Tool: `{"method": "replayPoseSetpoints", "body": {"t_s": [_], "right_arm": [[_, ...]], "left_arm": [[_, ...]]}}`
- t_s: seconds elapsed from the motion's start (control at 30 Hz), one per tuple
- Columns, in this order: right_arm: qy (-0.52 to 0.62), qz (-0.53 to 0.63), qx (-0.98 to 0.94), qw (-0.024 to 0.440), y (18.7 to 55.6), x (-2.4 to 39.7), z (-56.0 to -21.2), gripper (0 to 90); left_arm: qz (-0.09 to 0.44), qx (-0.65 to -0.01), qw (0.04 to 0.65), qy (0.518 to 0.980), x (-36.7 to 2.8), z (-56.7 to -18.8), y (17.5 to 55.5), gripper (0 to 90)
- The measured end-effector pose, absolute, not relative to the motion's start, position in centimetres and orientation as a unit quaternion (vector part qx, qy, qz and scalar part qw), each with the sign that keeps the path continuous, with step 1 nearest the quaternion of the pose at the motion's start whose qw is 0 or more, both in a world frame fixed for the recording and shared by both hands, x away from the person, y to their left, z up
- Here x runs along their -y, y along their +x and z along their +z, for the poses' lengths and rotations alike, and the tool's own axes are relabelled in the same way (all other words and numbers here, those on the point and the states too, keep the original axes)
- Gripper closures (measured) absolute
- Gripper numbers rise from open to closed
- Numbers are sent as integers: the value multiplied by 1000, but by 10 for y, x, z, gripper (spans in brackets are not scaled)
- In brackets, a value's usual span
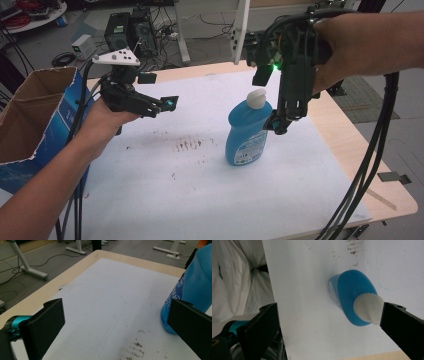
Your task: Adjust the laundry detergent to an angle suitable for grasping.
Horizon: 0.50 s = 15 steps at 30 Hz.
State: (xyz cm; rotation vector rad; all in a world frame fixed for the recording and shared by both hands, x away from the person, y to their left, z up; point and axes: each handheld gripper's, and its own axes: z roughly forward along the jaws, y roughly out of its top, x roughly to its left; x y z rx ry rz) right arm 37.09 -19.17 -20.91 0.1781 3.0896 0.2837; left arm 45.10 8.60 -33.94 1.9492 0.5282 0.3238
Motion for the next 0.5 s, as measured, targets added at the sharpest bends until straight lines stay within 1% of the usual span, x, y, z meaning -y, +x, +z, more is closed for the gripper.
{"method": "replayPoseSetpoints", "body": {"t_s": [0.27,0.5], "right_arm": [[67,85,-994,19,367,206,-209,18],[79,77,-994,26,364,223,-212,18]], "left_arm": [[136,-207,525,814,-79,-340,443,17],[127,-196,539,809,-70,-344,431,17]]}}
